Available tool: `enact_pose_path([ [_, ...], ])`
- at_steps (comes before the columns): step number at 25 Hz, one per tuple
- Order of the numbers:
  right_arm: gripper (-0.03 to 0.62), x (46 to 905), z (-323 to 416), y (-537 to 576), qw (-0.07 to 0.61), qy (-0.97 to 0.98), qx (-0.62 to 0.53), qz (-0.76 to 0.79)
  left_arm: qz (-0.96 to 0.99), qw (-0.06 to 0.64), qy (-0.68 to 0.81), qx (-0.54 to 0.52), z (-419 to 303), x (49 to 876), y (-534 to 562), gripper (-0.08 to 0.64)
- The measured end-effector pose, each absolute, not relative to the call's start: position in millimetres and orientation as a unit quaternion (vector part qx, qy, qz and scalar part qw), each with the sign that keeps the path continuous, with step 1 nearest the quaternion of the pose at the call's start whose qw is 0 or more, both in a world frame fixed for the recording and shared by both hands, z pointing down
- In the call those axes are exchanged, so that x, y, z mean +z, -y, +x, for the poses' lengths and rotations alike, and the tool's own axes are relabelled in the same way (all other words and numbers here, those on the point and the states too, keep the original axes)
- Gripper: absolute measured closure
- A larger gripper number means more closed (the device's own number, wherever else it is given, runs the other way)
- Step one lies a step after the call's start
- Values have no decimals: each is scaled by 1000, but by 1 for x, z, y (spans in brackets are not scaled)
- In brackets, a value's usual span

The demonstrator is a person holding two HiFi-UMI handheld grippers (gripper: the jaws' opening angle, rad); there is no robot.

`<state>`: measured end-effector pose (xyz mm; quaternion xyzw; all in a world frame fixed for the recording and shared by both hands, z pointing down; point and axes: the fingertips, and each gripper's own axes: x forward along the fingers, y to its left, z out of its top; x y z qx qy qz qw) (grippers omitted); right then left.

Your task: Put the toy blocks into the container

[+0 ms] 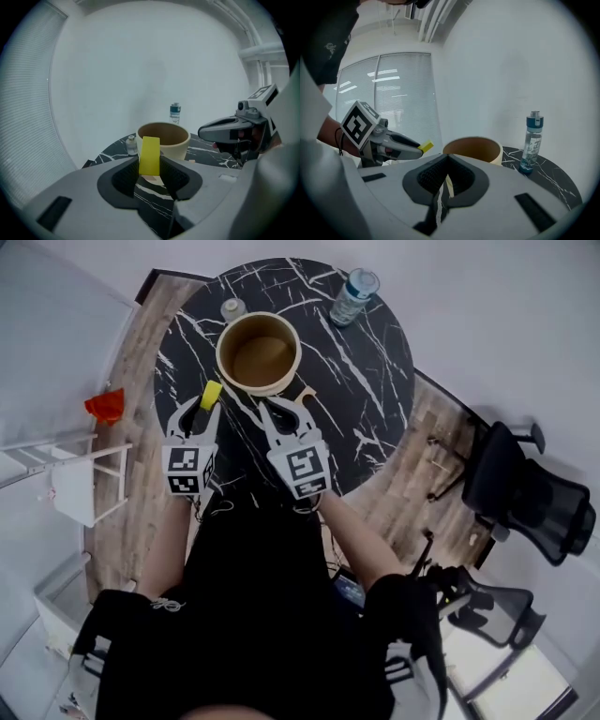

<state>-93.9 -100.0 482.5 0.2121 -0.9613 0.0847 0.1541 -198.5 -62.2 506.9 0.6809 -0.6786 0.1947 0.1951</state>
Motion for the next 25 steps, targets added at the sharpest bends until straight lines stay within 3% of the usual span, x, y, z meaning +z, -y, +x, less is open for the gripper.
enact_pose_path([
  [11,595,457,-84,127,133,949,76,275,739,148,628,194,-197,456,119,425],
  [25,595,470,-42,145,129,917,114,360,791,153,484,342,-143,503,153,425],
])
